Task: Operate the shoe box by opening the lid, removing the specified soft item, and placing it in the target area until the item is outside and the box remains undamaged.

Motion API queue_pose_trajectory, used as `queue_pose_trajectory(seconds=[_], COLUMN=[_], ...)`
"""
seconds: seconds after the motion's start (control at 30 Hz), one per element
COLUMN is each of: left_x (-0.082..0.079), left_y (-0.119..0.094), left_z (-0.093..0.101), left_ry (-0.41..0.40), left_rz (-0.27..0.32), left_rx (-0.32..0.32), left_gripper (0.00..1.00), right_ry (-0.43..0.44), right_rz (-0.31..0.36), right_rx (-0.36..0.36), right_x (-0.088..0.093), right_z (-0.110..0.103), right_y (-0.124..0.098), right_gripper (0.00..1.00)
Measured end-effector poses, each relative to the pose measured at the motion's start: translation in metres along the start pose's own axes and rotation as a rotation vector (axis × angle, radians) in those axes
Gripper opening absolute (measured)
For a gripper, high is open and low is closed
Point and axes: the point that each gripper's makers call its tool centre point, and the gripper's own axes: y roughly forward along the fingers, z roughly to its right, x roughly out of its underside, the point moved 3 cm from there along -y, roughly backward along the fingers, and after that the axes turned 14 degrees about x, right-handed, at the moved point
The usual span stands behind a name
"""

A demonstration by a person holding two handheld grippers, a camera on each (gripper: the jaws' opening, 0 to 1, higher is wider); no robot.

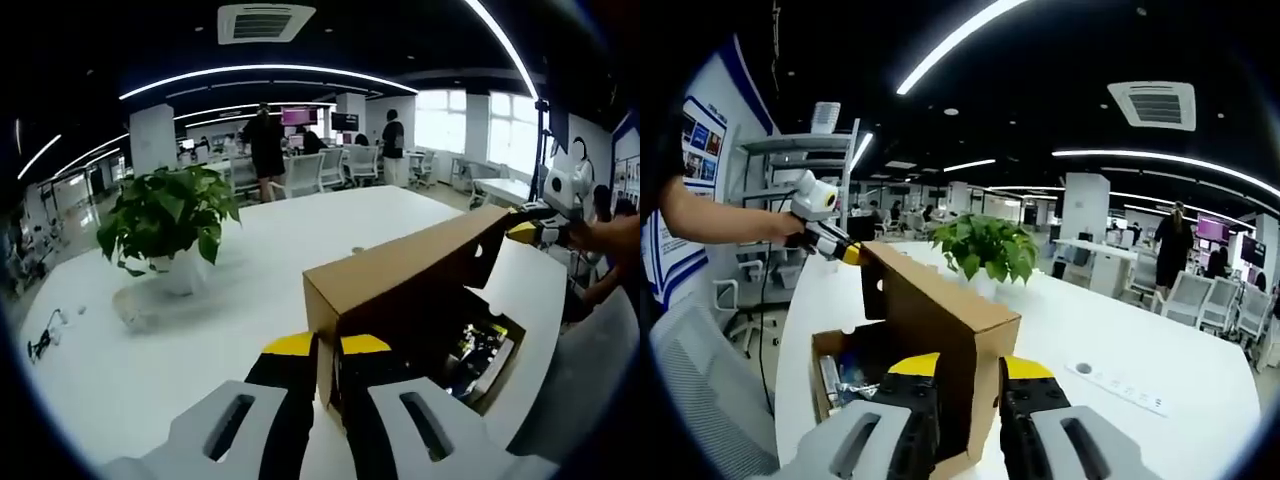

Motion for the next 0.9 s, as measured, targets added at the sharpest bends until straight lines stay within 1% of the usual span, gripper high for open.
queue_pose_trajectory(seconds=[0.17, 0.23, 0.27, 0.3, 0.33, 0.37, 0.4, 0.43, 0.5, 0.6, 0.7, 0.8, 0.83, 0.9], left_x=[-0.003, -0.004, -0.005, -0.005, -0.006, -0.006, -0.007, -0.007, -0.007, -0.008, -0.009, -0.011, -0.011, -0.012], left_y=[0.003, 0.006, 0.007, 0.008, 0.01, 0.01, 0.012, 0.012, 0.014, 0.017, 0.021, 0.023, 0.024, 0.026], left_z=[-0.005, -0.007, -0.008, -0.009, -0.011, -0.012, -0.013, -0.014, -0.016, -0.02, -0.023, -0.026, -0.026, -0.026], left_ry=[-0.009, -0.015, -0.018, -0.021, -0.027, -0.032, -0.039, -0.043, -0.057, -0.076, -0.088, -0.1, -0.102, -0.097], left_rz=[0.009, 0.017, 0.02, 0.024, 0.033, 0.04, 0.05, 0.056, 0.073, 0.096, 0.108, 0.11, 0.109, 0.101], left_rx=[-0.003, -0.013, -0.018, -0.024, -0.034, -0.039, -0.046, -0.048, -0.055, -0.06, -0.063, -0.066, -0.066, -0.069], left_gripper=[0.04, 0.04, 0.04, 0.04, 0.03, 0.03, 0.03, 0.03, 0.03, 0.03, 0.03, 0.03, 0.03, 0.03], right_ry=[-0.018, -0.018, -0.008, -0.004, -0.009, -0.011, -0.01, -0.011, -0.002, 0.005, 0.026, 0.032, 0.034, 0.02], right_rz=[-0.045, -0.069, -0.097, -0.108, -0.128, -0.134, -0.156, -0.162, -0.2, -0.215, -0.225, -0.234, -0.237, -0.264], right_rx=[0.031, 0.061, 0.09, 0.088, 0.102, 0.104, 0.116, 0.121, 0.17, 0.186, 0.192, 0.189, 0.191, 0.207], right_x=[0.019, 0.031, 0.04, 0.045, 0.054, 0.056, 0.064, 0.066, 0.076, 0.082, 0.083, 0.085, 0.086, 0.09], right_z=[0.0, 0.001, 0.002, 0.001, 0.001, 0.0, -0.001, -0.001, 0.004, 0.005, 0.005, 0.003, 0.003, 0.004], right_y=[0.003, 0.004, 0.004, 0.005, 0.006, 0.006, 0.006, 0.006, 0.008, 0.011, 0.015, 0.02, 0.021, 0.025], right_gripper=[0.18, 0.18, 0.19, 0.18, 0.18, 0.18, 0.18, 0.18, 0.17, 0.12, 0.1, 0.08, 0.06, 0.0])
